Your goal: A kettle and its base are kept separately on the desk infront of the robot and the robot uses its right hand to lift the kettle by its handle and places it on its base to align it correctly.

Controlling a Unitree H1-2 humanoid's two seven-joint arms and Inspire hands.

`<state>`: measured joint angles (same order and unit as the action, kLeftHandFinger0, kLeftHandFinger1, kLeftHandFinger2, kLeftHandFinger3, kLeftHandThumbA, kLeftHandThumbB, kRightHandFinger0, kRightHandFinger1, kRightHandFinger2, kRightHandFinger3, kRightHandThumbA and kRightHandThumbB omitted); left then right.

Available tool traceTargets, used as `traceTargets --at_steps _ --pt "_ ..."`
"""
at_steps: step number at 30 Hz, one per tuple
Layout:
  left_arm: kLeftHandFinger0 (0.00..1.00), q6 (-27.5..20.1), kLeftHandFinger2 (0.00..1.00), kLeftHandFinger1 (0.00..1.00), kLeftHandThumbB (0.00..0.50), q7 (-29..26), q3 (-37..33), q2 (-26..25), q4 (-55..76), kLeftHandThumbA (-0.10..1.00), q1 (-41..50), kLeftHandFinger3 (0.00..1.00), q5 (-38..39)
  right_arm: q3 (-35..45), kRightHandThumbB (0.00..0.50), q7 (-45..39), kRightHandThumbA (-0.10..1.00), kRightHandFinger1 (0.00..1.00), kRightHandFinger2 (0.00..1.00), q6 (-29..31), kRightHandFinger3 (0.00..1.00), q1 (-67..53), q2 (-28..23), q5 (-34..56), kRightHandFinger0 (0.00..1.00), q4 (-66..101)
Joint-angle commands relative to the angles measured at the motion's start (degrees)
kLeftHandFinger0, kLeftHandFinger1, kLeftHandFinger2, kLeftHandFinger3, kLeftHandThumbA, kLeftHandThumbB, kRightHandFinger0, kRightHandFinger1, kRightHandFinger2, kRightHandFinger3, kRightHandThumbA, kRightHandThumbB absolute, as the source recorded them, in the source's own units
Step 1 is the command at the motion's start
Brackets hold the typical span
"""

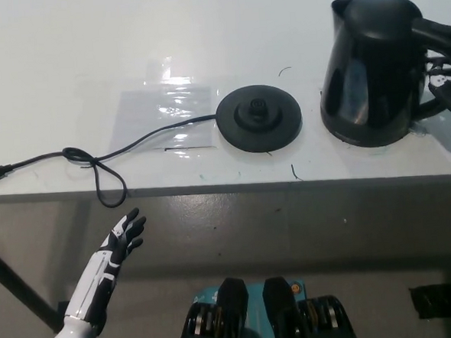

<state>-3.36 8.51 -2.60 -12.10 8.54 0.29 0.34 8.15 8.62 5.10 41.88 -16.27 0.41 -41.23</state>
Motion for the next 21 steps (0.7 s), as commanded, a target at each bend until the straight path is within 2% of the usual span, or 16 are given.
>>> traceTargets --at_steps 1,2,4,8,13,17,19,21 --pt "1.00 -2.8 1.00 1.00 0.120 1.5 0.6 -1.3 0.6 1.00 -1.1 1.00 1.7 -1.1 0.205 2.5 -0.10 0.43 0.82 -4.6 0.79 3.1 -1.2 -2.9 0.07 -2.1" --pt "1.00 -3.3 1.00 1.00 0.109 1.6 0.6 -1.3 0.4 1.00 -1.1 1.00 1.7 -1.0 0.196 2.5 -0.10 0.45 0.83 -4.4 0.80 3.1 -1.3 -2.8 0.07 -2.3" --pt "1.00 -3.5 1.00 1.00 0.121 1.6 0.6 -1.3 0.2 1.00 -1.3 1.00 1.7 -1.0 0.193 3.6 -0.10 0.48 0.83 -4.8 0.81 3.1 -1.4 -3.1 0.09 -2.1" --pt "1.00 -3.7 1.00 1.00 0.100 1.5 0.6 -1.4 0.1 1.00 -1.3 1.00 1.4 -0.8 0.177 4.0 -0.10 0.45 0.81 -4.6 0.81 2.9 -1.4 -2.9 0.05 -1.5" --pt "1.00 -3.8 1.00 1.00 0.104 1.7 0.6 -1.2 0.1 1.00 -1.2 1.00 1.6 -0.5 0.171 4.7 -0.10 0.44 0.80 -4.7 0.82 2.4 -1.1 -2.5 0.02 0.8" --pt "1.00 -3.4 1.00 1.00 0.101 1.8 0.5 -1.3 0.3 1.00 -1.2 1.00 1.2 0.8 0.158 5.3 -0.10 0.38 0.76 0.2 0.83 1.5 0.3 -1.2 0.00 4.0" --pt "1.00 -3.7 1.00 1.00 0.101 1.9 0.5 -1.2 -0.2 1.00 -1.4 1.00 1.4 2.2 0.166 5.4 -0.10 0.35 0.73 2.8 0.79 1.5 1.4 0.7 0.00 5.8" --pt "1.00 -3.7 1.00 1.00 0.101 1.8 0.6 -1.2 -0.3 1.00 -1.4 1.00 1.4 3.2 0.150 5.5 -0.10 0.34 0.72 5.7 0.79 1.8 2.5 1.6 0.00 7.6"
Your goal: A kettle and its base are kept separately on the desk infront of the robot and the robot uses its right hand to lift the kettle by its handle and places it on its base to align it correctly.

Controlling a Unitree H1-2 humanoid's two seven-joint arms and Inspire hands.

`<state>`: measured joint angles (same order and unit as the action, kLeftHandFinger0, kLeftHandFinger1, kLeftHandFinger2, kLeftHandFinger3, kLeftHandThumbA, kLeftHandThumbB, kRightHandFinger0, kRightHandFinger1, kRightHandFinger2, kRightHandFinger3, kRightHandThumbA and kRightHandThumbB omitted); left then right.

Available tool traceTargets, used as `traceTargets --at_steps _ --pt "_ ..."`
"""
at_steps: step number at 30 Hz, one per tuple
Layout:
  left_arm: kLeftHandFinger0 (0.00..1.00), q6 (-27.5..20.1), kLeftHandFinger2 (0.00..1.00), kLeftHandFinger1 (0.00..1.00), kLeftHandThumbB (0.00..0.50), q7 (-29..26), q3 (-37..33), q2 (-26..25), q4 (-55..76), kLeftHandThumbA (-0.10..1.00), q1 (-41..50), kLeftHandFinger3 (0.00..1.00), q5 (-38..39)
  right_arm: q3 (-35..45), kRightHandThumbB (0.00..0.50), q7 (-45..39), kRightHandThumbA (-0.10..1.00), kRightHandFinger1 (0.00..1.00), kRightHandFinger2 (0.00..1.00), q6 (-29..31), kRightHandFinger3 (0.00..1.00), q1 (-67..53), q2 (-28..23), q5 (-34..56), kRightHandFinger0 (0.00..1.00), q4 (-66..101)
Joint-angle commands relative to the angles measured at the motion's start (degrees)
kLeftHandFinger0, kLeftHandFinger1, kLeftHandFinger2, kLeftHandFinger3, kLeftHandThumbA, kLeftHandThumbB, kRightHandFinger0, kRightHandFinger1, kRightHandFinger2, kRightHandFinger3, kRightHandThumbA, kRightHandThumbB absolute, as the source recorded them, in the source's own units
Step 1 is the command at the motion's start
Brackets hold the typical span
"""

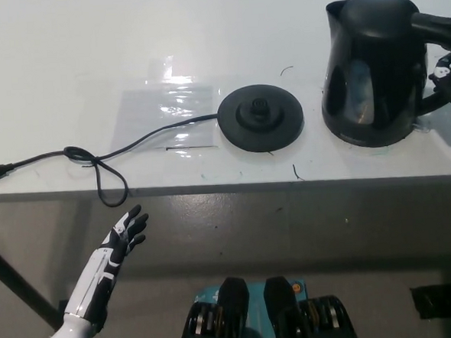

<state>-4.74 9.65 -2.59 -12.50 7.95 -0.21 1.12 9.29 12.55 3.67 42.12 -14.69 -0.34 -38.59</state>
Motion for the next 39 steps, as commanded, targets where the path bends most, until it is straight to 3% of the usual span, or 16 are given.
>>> traceTargets --at_steps 1,3,6,11,21,28,33,39 --pt "1.00 -2.2 1.00 1.00 0.102 0.6 0.6 -0.8 0.4 1.00 -0.9 1.00 0.5 2.4 0.150 1.5 -0.10 0.33 0.72 8.2 0.80 1.6 1.3 2.5 0.00 5.6" --pt "1.00 -1.5 1.00 1.00 0.112 0.7 0.5 -0.8 0.7 1.00 -0.8 1.00 0.6 3.7 0.144 1.1 -0.10 0.32 0.71 8.5 0.80 1.8 2.4 4.0 0.00 8.0" --pt "1.00 -1.9 1.00 1.00 0.101 0.9 0.5 -1.0 0.6 1.00 -0.9 1.00 0.7 6.4 0.140 -0.6 -0.10 0.37 0.79 6.6 0.79 2.1 4.8 9.5 0.00 14.3" --pt "1.00 -2.0 1.00 1.00 0.106 0.8 0.5 -1.0 0.6 1.00 -0.9 1.00 0.4 8.5 0.103 -0.8 -0.10 0.38 0.77 4.4 0.74 2.9 7.2 12.6 0.00 20.4" --pt "1.00 -1.6 1.00 1.00 0.106 0.9 0.4 -1.3 0.7 1.00 -1.0 1.00 0.4 8.8 0.092 0.3 -0.10 0.39 0.74 5.2 0.76 4.3 8.7 11.0 0.00 20.1" --pt "1.00 -1.6 1.00 1.00 0.108 0.7 0.4 -1.3 0.7 1.00 -0.9 1.00 0.0 7.6 0.067 1.0 -0.10 0.40 0.81 7.7 0.83 5.9 10.0 9.3 0.00 16.9" --pt "1.00 -1.6 1.00 1.00 0.110 0.8 0.1 -1.2 0.6 1.00 -0.9 1.00 0.0 5.9 0.092 3.2 -0.10 0.44 0.83 9.3 0.84 8.0 10.8 5.5 0.04 12.8" --pt "1.00 -1.1 1.00 1.00 0.112 0.9 0.1 -1.2 0.5 1.00 -1.0 1.00 0.2 3.4 0.126 4.4 -0.10 0.33 0.74 10.4 0.76 11.0 13.3 3.5 0.00 10.6"
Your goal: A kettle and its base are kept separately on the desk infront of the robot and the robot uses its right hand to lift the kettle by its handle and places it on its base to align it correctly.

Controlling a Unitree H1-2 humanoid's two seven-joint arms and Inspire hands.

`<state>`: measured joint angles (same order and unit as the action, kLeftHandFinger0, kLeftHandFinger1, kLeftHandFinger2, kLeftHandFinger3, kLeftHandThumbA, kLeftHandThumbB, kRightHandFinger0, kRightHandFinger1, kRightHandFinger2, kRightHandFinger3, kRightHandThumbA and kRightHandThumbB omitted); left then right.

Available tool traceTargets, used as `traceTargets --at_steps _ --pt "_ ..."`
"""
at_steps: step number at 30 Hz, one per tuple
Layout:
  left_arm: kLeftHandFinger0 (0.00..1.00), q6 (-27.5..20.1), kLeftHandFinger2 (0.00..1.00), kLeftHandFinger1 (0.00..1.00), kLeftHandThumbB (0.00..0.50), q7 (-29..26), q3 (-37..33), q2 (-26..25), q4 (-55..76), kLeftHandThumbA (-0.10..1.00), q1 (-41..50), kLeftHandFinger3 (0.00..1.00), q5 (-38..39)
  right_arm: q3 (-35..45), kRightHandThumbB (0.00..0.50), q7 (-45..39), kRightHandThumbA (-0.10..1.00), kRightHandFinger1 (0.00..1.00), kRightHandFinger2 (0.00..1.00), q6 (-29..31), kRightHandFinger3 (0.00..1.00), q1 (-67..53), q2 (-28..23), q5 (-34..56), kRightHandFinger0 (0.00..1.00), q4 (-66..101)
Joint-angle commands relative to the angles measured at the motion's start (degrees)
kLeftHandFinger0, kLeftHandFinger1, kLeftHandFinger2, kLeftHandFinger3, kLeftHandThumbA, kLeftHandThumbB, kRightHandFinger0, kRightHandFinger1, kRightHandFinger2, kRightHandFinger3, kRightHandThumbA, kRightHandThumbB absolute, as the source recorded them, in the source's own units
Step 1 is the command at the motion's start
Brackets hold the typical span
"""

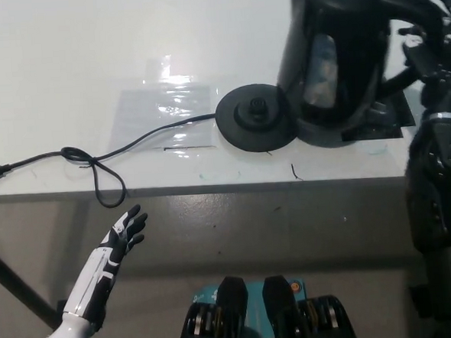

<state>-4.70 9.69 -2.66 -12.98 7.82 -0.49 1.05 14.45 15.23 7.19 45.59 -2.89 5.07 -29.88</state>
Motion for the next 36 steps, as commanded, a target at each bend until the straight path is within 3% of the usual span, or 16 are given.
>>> traceTargets --at_steps 1,5,14,19,21,28,36 --pt "1.00 -1.1 1.00 1.00 0.114 0.8 0.2 -0.7 0.7 1.00 -0.7 1.00 0.3 -2.3 0.121 2.4 -0.10 0.31 0.72 6.7 0.74 8.1 2.1 -2.8 0.00 1.7" --pt "1.00 -1.2 1.00 1.00 0.139 0.8 0.1 -0.8 0.6 1.00 -0.8 1.00 0.0 -3.4 0.112 4.4 -0.10 0.31 0.72 6.4 0.75 9.6 3.7 -4.6 0.00 0.3" --pt "1.00 -1.5 1.00 1.00 0.122 0.9 0.2 -1.1 0.9 1.00 -0.5 1.00 -0.2 -4.9 0.079 5.7 -0.10 0.26 0.70 7.6 0.76 10.8 5.1 -6.3 0.00 -1.7" --pt "1.00 -1.4 1.00 1.00 0.111 1.0 0.2 -1.1 1.1 1.00 -0.4 1.00 0.2 -5.5 0.096 6.4 -0.10 0.21 0.66 7.7 0.71 11.3 5.3 -7.3 0.00 -3.3" --pt "1.00 -1.5 1.00 1.00 0.112 0.9 0.1 -0.9 1.1 1.00 -0.4 1.00 0.1 -5.6 0.097 7.1 -0.10 0.19 0.66 6.8 0.73 11.6 5.2 -7.8 0.00 -5.2" --pt "1.00 -1.5 1.00 1.00 0.103 1.2 0.2 -1.2 0.9 1.00 -0.9 1.00 0.5 -5.6 0.110 7.9 -0.10 0.20 0.69 8.8 0.78 12.5 4.5 -7.9 0.00 -11.6" --pt "1.00 -1.3 1.00 1.00 0.125 1.1 0.1 -1.1 1.0 1.00 -0.8 1.00 0.3 -5.0 0.109 7.9 -0.10 0.21 0.70 11.6 0.77 13.3 4.5 -6.6 0.00 -16.5"
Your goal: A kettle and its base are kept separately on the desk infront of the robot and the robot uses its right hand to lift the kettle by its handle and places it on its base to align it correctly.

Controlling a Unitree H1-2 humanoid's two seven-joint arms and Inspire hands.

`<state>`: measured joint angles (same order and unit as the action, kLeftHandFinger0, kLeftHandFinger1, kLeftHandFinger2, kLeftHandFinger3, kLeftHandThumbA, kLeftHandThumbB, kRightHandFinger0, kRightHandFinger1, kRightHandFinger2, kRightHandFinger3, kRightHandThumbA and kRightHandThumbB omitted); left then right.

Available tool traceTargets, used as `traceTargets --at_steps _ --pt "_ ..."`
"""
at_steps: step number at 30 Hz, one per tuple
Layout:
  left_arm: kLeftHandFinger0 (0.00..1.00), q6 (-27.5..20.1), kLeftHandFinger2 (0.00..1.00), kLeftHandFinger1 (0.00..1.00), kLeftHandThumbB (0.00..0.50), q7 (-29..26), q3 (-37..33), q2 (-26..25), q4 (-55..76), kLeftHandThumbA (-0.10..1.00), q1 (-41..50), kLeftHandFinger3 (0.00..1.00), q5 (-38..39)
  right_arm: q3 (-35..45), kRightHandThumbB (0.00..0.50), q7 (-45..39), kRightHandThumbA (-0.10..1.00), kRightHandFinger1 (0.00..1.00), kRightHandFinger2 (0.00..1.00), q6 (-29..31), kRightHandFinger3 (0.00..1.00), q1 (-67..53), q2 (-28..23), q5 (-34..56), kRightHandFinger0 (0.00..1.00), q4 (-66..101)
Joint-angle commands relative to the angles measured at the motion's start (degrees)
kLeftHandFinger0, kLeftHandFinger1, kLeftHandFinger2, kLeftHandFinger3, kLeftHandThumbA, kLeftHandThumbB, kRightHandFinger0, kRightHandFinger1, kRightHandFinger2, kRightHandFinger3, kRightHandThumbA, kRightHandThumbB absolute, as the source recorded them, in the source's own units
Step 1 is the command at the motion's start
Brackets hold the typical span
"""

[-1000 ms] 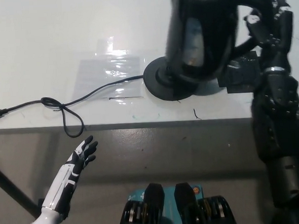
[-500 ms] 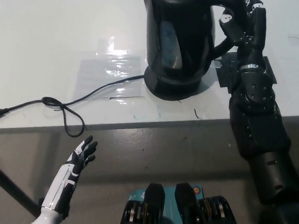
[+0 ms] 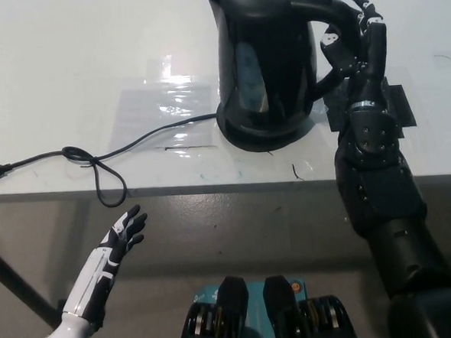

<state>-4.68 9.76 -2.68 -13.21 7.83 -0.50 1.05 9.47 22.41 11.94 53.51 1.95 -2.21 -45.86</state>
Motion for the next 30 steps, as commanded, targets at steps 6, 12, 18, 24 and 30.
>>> traceTargets --at_steps 6,12,18,24,30 --pt "1.00 -2.0 1.00 1.00 0.109 1.0 0.1 -0.9 0.9 1.00 -1.0 1.00 0.0 -1.2 0.121 2.1 -0.10 0.22 0.70 7.1 0.79 5.9 0.0 -1.2 0.00 -1.4" --pt "1.00 -1.2 1.00 1.00 0.120 1.1 0.2 -1.0 1.2 1.00 -1.1 1.00 0.3 -3.7 0.147 5.2 -0.10 0.15 0.60 8.0 0.74 6.8 -0.1 -5.1 0.00 -1.7" --pt "1.00 -1.5 1.00 1.00 0.120 1.0 0.1 -1.2 1.1 1.00 -1.3 1.00 -0.2 -5.7 0.141 7.2 -0.10 0.12 0.54 7.0 0.66 7.5 -0.1 -7.5 0.00 -1.8" --pt "1.00 -1.0 1.00 1.00 0.120 1.1 0.2 -1.1 1.3 1.00 -1.5 1.00 0.1 -6.6 0.144 6.9 -0.10 0.11 0.52 6.7 0.65 7.2 1.0 -7.0 0.00 -1.0" --pt "1.00 -1.2 1.00 1.00 0.120 1.1 0.2 -1.2 1.1 1.00 -1.8 1.00 0.1 -6.4 0.150 6.8 -0.10 0.13 0.56 8.6 0.68 6.9 2.1 -6.0 0.00 -2.6"
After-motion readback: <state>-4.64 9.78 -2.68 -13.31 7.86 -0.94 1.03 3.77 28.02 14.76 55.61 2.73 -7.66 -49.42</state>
